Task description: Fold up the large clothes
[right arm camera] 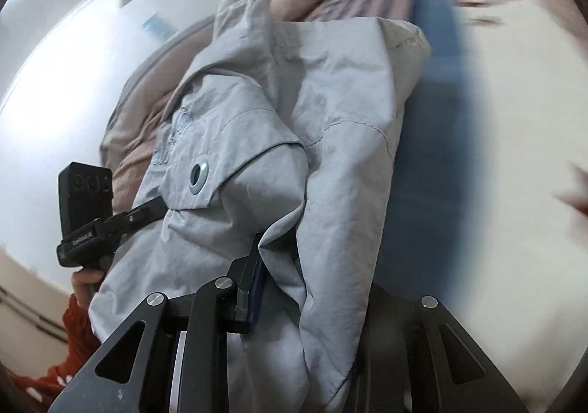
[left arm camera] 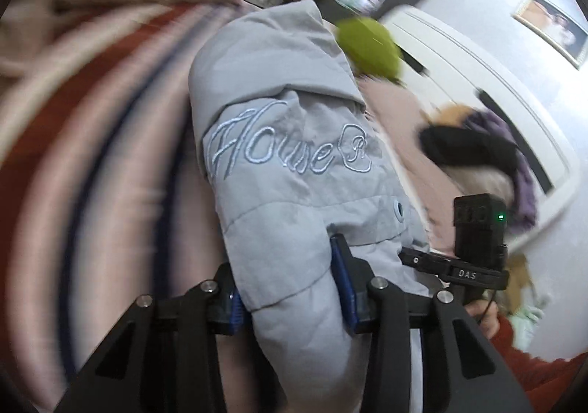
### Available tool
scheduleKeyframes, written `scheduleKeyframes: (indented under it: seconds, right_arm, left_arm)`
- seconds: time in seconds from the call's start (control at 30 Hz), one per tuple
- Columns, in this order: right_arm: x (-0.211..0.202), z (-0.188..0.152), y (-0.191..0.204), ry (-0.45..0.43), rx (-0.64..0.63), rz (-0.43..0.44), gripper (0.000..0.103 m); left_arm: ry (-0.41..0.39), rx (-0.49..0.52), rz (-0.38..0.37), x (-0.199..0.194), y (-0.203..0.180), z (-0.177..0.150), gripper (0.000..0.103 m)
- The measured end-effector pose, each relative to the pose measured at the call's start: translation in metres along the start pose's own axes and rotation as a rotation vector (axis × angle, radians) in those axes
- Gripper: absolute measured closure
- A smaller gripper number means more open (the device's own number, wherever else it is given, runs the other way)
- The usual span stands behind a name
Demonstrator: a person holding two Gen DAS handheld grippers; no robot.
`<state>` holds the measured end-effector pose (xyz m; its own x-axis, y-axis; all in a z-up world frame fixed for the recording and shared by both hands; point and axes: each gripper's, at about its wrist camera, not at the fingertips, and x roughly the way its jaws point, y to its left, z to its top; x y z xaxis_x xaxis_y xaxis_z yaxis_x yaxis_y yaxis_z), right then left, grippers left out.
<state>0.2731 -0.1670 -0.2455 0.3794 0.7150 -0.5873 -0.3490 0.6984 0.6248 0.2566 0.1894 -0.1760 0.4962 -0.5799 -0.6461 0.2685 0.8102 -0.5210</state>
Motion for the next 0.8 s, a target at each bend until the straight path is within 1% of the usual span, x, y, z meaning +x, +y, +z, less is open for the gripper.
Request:
scheduleKeyframes:
  seconds: [0.03, 0.1, 0.17, 0.2, 0.23, 0.3, 0.37, 0.4, 0.47, 0.53, 0.57, 0.67, 0.73, 0.8]
  right_arm:
    - [0.018, 0.008, 0.012, 0.018, -0.024, 0.005, 0.081]
    - [0.068, 0.027, 0.044, 0.063, -0.071, 0.031, 0.081]
    - [0.103, 0.038, 0.072, 0.098, -0.106, 0.044, 0.081]
    - [0.121, 0.044, 0.089, 0.115, -0.132, 0.042, 0.081]
    - [0.128, 0.042, 0.1, 0.127, -0.151, 0.04, 0.081]
    - [0.157, 0.051, 0.133, 0.154, -0.208, 0.029, 0.083]
    - [0.173, 0.054, 0.153, 0.173, -0.247, 0.027, 0.083]
    - [0.168, 0.047, 0.157, 0.181, -0.253, 0.031, 0.083]
    - [0.184, 0.045, 0.168, 0.204, -0.268, 0.027, 0.083]
    - [0.189, 0.043, 0.173, 0.205, -0.289, 0.018, 0.083]
    - [0.188, 0.042, 0.173, 0.205, -0.299, 0.023, 0.083]
    - [0.183, 0.044, 0.158, 0.239, -0.267, 0.058, 0.08]
    - [0.182, 0.046, 0.157, 0.254, -0.267, 0.062, 0.077]
    - [0.179, 0.046, 0.162, 0.248, -0.296, 0.045, 0.075]
  left_arm:
    - [-0.016, -0.02, 0.034, -0.015, 0.018, 0.002, 0.064]
    - [-0.048, -0.054, 0.103, -0.043, 0.053, 0.007, 0.064]
    - [-0.066, -0.094, 0.165, -0.067, 0.083, 0.013, 0.064]
    - [-0.071, -0.109, 0.212, -0.078, 0.096, 0.017, 0.064]
    - [-0.077, -0.107, 0.27, -0.09, 0.108, 0.022, 0.064]
    - [-0.087, -0.098, 0.344, -0.105, 0.119, 0.031, 0.065]
    - [-0.081, -0.104, 0.411, -0.118, 0.135, 0.039, 0.064]
    - [-0.066, -0.102, 0.433, -0.121, 0.146, 0.041, 0.063]
    - [-0.042, -0.101, 0.473, -0.122, 0.154, 0.041, 0.06]
    - [-0.044, -0.1, 0.494, -0.125, 0.159, 0.037, 0.057]
    - [-0.05, -0.096, 0.505, -0.126, 0.159, 0.034, 0.055]
    - [-0.047, -0.08, 0.566, -0.127, 0.149, 0.032, 0.054]
    - [-0.057, -0.065, 0.602, -0.131, 0.139, 0.032, 0.054]
    - [-0.082, -0.067, 0.62, -0.138, 0.128, 0.034, 0.053]
